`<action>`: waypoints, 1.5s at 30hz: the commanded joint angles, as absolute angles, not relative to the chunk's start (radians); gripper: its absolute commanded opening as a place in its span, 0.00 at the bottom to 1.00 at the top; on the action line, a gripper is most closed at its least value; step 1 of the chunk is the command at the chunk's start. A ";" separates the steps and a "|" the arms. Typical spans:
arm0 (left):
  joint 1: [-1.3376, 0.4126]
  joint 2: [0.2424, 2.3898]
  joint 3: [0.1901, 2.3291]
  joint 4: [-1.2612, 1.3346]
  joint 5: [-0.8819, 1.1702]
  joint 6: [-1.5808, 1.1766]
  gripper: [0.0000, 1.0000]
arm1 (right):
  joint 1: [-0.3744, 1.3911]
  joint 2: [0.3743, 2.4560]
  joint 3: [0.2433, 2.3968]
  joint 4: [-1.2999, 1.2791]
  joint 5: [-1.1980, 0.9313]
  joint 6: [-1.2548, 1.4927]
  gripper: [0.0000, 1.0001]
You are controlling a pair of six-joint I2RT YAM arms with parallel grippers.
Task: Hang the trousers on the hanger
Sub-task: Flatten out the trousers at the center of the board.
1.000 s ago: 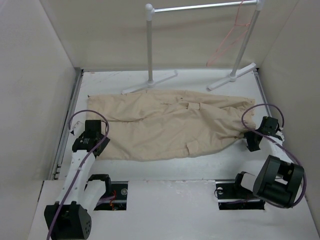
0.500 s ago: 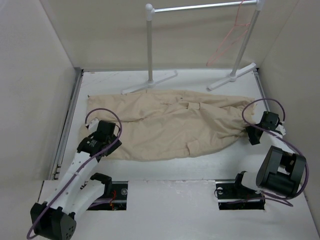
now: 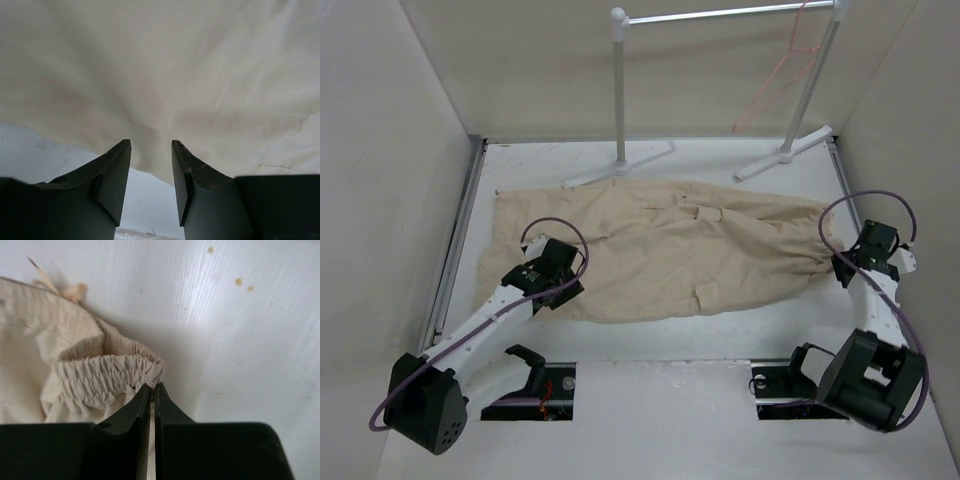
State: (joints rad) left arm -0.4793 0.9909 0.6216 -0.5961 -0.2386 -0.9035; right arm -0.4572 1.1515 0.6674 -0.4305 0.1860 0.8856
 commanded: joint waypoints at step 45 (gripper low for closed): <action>-0.831 1.465 0.982 -0.258 0.012 -0.724 0.28 | -0.128 0.822 1.098 -0.877 0.278 0.732 0.79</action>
State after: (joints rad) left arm -0.8219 1.5173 0.9813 -0.3107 -0.0170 -0.7372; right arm -0.2432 0.8982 0.8951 -0.9920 0.3099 0.7734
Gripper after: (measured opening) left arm 0.279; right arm 0.749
